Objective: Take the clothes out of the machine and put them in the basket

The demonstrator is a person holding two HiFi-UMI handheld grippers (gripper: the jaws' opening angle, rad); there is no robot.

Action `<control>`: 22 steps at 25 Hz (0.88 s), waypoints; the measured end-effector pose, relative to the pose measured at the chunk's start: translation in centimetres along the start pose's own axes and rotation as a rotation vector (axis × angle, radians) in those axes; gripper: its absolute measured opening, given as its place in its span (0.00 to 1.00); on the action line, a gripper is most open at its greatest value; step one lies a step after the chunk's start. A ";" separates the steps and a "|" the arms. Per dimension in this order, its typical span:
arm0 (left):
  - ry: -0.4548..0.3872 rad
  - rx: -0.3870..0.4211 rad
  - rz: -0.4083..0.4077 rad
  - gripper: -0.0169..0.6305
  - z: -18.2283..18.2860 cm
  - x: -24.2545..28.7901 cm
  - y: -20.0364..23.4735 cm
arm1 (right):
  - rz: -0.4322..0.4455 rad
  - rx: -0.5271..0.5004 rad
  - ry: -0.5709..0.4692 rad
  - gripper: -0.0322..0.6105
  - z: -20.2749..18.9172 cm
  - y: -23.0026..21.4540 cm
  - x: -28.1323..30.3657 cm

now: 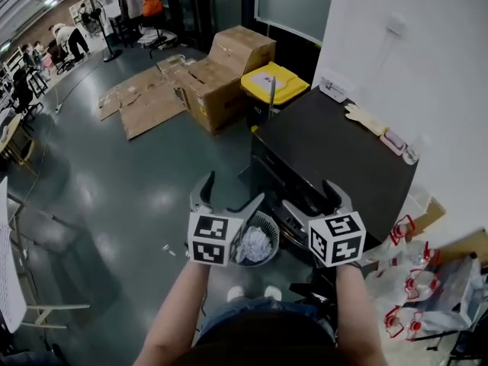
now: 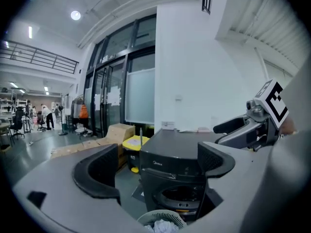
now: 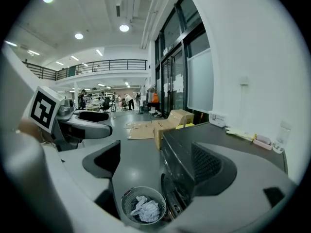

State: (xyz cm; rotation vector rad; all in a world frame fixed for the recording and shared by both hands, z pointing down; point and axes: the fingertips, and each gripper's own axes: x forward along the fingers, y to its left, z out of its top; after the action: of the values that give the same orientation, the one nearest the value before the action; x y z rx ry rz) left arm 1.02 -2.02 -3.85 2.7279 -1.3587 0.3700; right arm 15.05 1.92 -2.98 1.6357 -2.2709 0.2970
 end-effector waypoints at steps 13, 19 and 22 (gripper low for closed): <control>-0.210 0.084 -0.051 0.77 9.9 0.2 0.1 | -0.136 -0.064 -0.238 0.66 9.5 -4.1 -5.0; -0.298 0.160 -0.073 0.48 13.1 -0.9 -0.9 | -0.202 -0.131 -0.307 0.44 11.8 -5.1 -8.0; -0.363 0.216 -0.019 0.03 14.4 -1.9 -0.8 | -0.253 -0.146 -0.351 0.07 12.6 -5.6 -9.6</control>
State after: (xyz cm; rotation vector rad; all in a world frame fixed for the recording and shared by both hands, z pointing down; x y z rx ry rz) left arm 3.25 -2.52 -18.26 3.1006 -1.4428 0.0162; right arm 21.41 4.10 -18.42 1.9944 -2.2184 -0.2299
